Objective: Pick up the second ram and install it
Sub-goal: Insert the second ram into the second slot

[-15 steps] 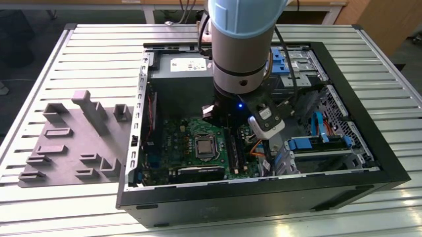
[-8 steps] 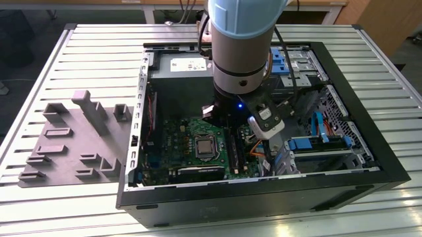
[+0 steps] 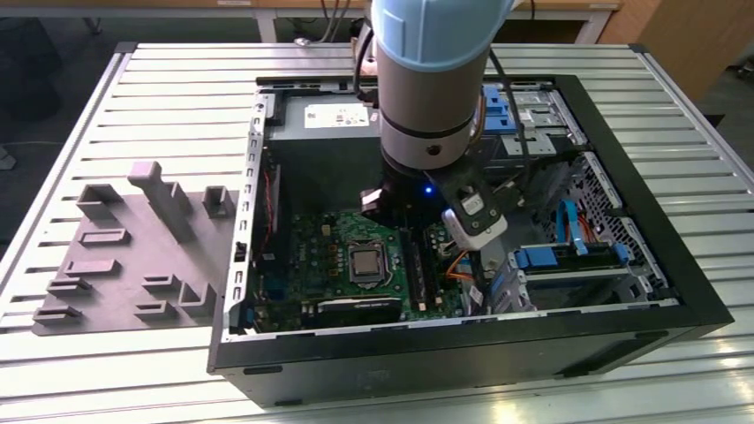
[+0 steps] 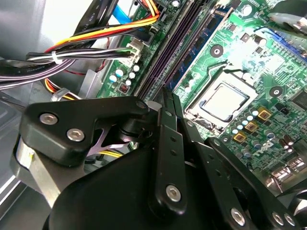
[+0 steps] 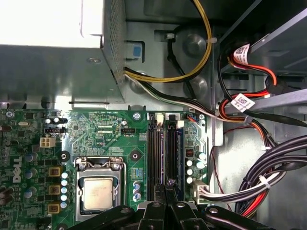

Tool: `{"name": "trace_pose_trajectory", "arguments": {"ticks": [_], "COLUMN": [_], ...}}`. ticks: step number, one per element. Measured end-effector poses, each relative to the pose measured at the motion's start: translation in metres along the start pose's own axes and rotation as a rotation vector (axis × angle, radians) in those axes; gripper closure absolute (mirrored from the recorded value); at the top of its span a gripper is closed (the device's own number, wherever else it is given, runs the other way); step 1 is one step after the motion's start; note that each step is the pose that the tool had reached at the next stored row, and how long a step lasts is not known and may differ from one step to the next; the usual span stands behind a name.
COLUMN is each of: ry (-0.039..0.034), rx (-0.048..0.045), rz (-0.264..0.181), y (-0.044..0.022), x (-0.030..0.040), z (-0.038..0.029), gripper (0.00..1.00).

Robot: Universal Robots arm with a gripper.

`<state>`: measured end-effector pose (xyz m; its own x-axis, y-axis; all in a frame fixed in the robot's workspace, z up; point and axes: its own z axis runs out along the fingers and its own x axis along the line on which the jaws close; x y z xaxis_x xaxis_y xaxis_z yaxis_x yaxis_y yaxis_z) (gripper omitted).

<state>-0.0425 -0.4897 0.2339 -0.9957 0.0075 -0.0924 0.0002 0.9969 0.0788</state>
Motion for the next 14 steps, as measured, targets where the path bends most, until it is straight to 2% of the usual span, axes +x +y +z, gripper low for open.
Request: {"name": "trace_pose_trajectory", "arguments": {"ticks": [14], "ry": [0.0000], "rx": [-0.0001], "rz": [0.000], "y": [0.0013], "x": [0.0019], "z": [0.0031], "gripper": [0.89]}}
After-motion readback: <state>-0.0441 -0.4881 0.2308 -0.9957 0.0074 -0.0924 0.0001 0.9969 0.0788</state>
